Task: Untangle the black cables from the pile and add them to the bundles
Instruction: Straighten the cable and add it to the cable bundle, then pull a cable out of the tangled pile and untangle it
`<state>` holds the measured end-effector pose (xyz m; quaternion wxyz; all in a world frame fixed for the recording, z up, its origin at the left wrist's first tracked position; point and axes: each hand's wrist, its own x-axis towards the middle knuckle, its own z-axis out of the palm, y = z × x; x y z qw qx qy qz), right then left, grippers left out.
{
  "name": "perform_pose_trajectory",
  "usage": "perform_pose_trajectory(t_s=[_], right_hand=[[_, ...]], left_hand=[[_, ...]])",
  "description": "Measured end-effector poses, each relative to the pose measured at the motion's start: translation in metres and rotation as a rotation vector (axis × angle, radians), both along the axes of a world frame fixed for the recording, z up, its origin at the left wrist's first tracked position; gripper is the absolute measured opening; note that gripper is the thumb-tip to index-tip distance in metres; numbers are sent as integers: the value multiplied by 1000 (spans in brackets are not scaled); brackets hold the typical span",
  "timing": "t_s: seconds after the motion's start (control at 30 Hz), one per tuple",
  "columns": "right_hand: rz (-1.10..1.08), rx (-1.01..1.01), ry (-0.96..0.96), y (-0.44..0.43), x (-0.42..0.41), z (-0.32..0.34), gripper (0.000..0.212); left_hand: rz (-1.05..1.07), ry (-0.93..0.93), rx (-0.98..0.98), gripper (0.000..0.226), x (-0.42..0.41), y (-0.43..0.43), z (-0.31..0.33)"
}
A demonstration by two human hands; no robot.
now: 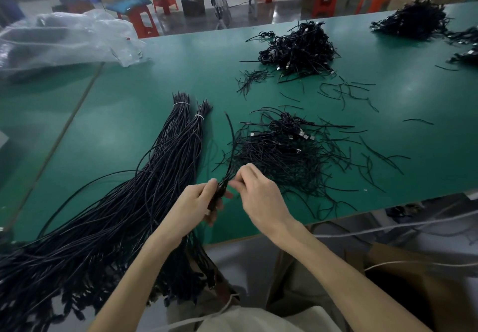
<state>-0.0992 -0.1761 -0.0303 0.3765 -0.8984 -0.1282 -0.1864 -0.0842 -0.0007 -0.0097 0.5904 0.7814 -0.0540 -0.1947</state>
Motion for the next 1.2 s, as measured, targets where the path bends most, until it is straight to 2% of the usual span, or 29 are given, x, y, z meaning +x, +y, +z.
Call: perform_pose_trajectory(t_s=[0.1,0.2,0.3,0.4,0.47,0.67,0.83,0.9,1.0,1.07,1.13,1.2], right_hand=[[15,-69,-77,-5,6,8,18],[43,-109,-131,-5,11,18,16],[156,-110,-139,-6,13,25,16],[238,49,-2,-1,9,23,32],[253,218,122,4,8,20,26],[154,426,209,9,3,19,38],[59,521,184,10,6,14,25],[41,500,187,8,7,10,22],[69,337,177,4,6,7,19],[98,234,136,0,5,6,20],[123,187,117,0,6,6,18],[124,237,129,4,7,7,17]], left_hand=[[-87,-236,86,38,-2,5,8],[-131,-386,114,35,-3,9,18],[-90,-571,185,15,-5,14,26],[-62,-791,256,16,-5,15,29],[-113,-867,228,15,-2,13,30],[-45,-651,122,10,-1,4,26],[86,-527,50,11,-3,-8,22],[86,-440,68,19,-4,-12,23],[-6,-248,-20,40,-1,-3,27],[-90,-166,-89,36,3,11,26],[-154,-148,-133,28,5,20,25],[-168,-250,-37,31,7,22,23]])
